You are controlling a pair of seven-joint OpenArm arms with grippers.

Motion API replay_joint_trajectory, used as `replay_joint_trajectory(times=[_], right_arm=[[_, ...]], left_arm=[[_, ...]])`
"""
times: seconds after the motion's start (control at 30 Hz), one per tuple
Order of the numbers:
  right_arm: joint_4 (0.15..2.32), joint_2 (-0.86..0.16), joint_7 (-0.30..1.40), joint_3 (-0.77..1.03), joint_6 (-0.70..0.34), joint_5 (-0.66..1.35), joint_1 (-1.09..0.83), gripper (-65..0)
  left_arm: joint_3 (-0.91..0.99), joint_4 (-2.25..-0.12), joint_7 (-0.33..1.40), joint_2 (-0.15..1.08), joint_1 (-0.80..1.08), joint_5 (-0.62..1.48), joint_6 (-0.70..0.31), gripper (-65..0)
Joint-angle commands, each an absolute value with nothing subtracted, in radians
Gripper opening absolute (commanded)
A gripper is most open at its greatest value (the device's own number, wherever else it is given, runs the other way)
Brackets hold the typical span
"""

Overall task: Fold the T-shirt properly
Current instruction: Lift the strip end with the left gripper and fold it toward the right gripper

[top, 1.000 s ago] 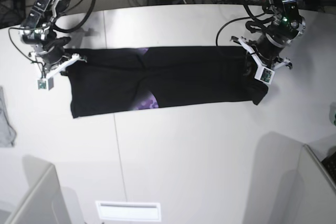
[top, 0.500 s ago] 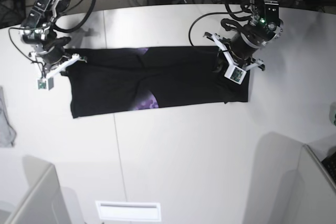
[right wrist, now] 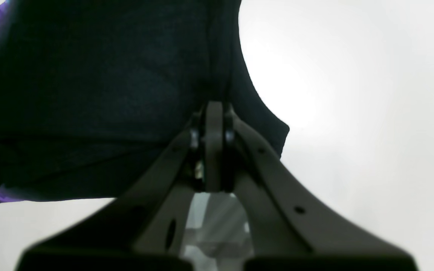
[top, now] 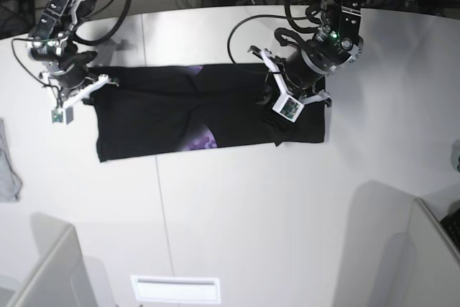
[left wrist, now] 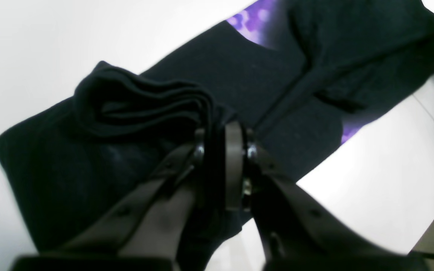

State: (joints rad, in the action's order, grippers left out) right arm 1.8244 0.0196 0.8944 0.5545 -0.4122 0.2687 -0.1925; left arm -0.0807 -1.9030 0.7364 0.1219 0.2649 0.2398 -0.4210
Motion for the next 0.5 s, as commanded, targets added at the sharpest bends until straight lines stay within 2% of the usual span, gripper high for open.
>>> replay_joint_trajectory(times=[0.0,0.23,0.47], right_arm=[[1.837,0.013,0.880,0.558,-0.417,0.280,-0.183,-65.0],[1.837,0.012,0.880,0.558,-0.417,0.280,-0.183,-65.0],[1.837,0.012,0.878,0.558,-0.417,0.280,-0.183,-65.0]], left_arm=[[-0.084,-1.920,0.710,0.110,0.246,0.251,-0.421,-65.0],[-0.084,-1.919,0.819,0.059,0.193,0.254,-0.421,-65.0],[-0.140,-1.917,0.828,0.048,0.163,0.249,-0.421,-65.0]])
